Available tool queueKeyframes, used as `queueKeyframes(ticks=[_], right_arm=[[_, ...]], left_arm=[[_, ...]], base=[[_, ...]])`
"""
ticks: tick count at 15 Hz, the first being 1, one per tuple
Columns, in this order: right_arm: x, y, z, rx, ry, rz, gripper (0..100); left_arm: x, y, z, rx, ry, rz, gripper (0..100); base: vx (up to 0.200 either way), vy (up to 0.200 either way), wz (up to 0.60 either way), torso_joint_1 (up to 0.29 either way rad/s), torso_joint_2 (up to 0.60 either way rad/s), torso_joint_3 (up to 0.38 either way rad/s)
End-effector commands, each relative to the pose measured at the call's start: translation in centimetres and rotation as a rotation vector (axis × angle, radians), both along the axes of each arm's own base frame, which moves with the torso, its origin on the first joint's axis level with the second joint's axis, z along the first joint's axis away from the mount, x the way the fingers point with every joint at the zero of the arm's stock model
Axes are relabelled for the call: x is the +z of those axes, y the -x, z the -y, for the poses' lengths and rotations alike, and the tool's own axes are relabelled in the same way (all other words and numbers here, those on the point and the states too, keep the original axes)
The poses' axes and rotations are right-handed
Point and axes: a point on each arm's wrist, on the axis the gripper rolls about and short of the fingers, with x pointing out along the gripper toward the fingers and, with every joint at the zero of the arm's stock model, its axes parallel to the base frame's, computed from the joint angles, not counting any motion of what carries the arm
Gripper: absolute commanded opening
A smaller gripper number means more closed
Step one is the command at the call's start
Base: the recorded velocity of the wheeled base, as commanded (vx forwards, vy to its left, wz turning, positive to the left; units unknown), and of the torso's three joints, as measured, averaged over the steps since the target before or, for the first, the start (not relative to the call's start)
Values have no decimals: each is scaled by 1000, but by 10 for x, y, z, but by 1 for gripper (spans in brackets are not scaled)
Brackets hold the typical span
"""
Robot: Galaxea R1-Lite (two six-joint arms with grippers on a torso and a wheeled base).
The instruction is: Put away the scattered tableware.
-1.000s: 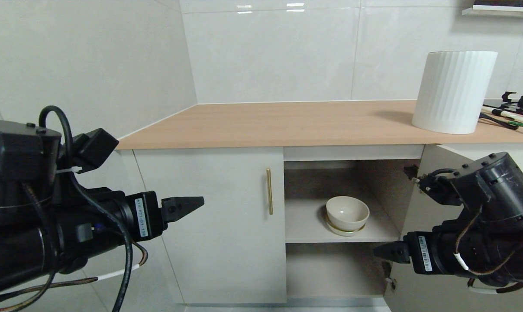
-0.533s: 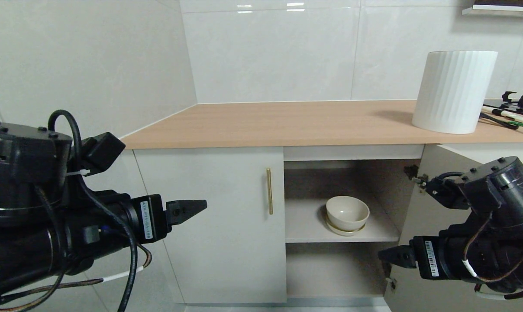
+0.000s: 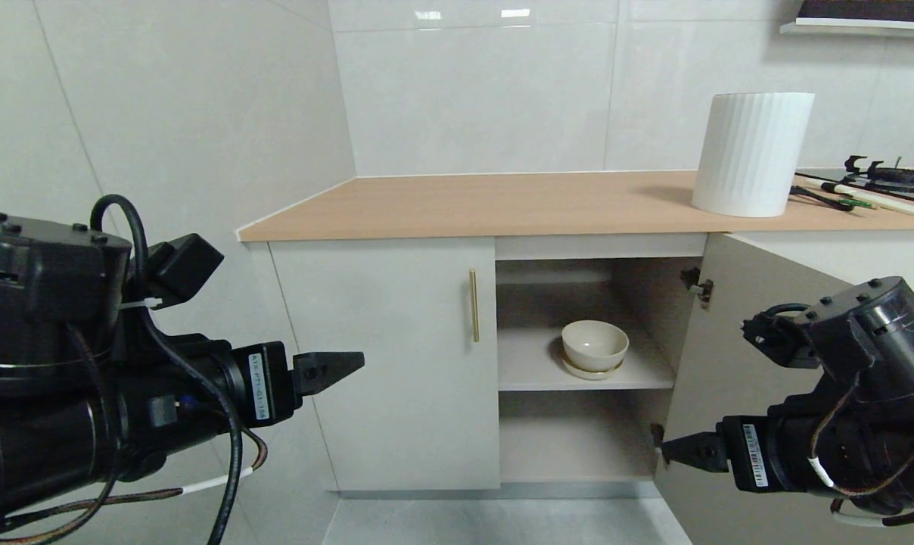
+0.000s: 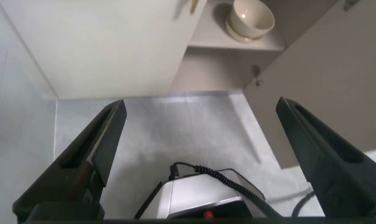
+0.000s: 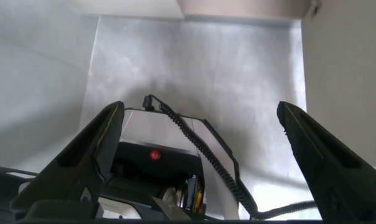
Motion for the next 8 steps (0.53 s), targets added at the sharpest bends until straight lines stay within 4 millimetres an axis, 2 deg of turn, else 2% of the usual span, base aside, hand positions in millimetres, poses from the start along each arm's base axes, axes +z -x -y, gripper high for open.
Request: queueKeyframes(ticks=[1,8], right_arm=[[-1,-1,-1,1,4,-5,100],[-2,-1,-1,1,5,-6,100]], left_arm=[[-1,-1,0,1,-2,-4,100],[-1,-1,1,-3,-1,-7,100]], base=[[-200,0,0,2,-2,2],[-200,0,0,3,2,2]])
